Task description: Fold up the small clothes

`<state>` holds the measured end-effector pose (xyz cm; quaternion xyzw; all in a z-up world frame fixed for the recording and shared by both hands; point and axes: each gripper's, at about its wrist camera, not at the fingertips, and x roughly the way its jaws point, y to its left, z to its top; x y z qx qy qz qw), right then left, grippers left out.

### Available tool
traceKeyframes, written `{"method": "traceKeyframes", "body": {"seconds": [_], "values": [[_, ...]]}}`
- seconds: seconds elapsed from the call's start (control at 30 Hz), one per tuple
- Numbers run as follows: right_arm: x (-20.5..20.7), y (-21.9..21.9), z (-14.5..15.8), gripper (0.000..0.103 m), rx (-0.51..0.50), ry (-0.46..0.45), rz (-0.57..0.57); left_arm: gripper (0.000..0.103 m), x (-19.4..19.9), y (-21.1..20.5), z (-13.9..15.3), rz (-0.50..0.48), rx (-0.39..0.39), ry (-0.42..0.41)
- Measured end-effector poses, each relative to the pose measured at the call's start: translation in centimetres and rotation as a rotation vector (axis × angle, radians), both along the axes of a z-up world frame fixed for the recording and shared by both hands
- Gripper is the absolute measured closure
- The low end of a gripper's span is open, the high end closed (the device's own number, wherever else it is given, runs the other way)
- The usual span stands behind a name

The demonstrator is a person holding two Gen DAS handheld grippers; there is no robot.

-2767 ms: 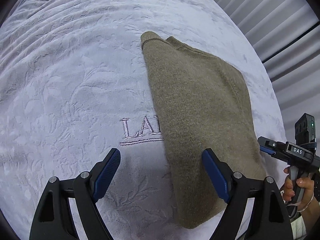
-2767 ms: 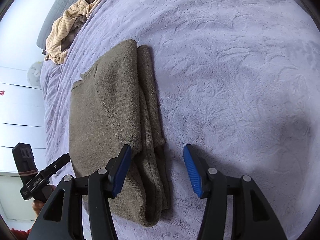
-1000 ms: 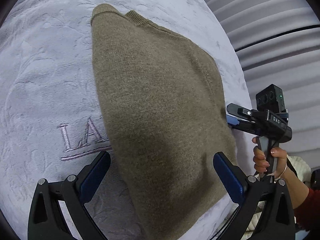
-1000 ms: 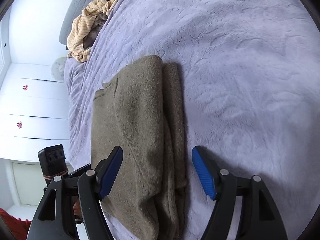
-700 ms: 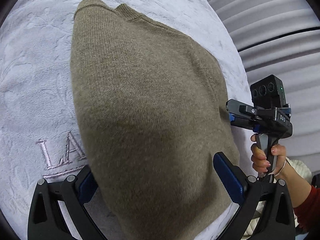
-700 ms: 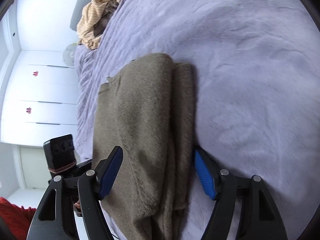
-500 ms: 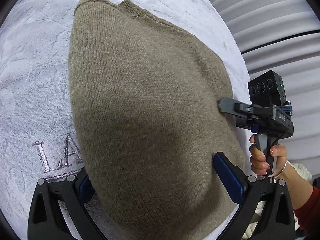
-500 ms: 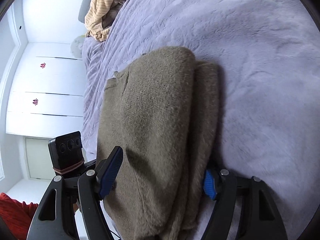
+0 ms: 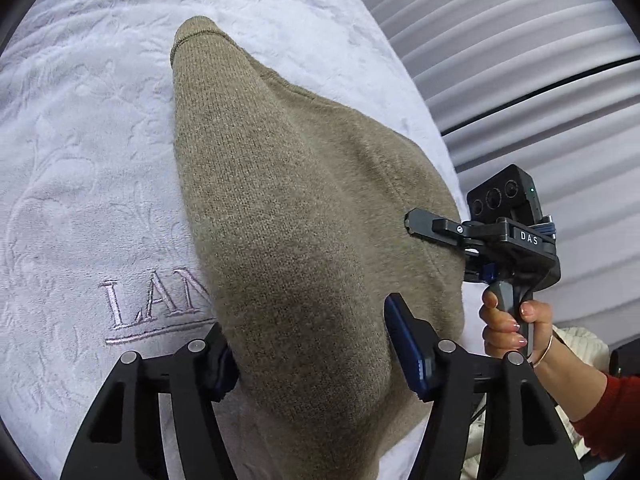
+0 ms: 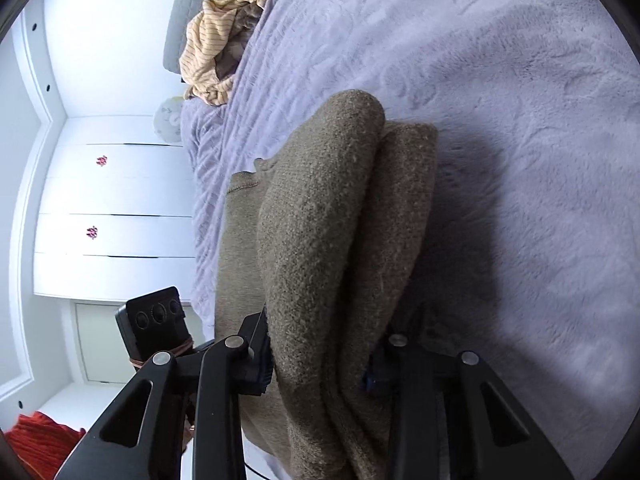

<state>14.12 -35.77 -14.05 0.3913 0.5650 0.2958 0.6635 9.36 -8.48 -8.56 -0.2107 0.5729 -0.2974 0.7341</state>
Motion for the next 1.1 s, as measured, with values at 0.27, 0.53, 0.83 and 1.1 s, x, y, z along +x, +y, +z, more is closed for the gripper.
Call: {"method": "traceKeyframes", "body": {"seconds": [0.27,0.53,0.83,1.1], "values": [[-1.4,2.9,4.6,0.068,0.026,-0.015,0.023,0.038,-2.9,4.4,4.1,0.033,-0.02,-0.016],[-4.4,8.7,6.8,0.068,0.038,-0.012,0.087,0.038,-7.4,8.2,5.2,0.058,0.057,0.009],[-7.8,14.8,4.5,0.067,0.048,0.043,0.134,0.038,-12.4,11.8,2.2,0.116,0.119,0.085],[-6.4,17.4,1.8,0.064,-0.121,0.095,0.145,0.03,-13.4,14.7,-0.1,0.189,0.208,0.16]]}}
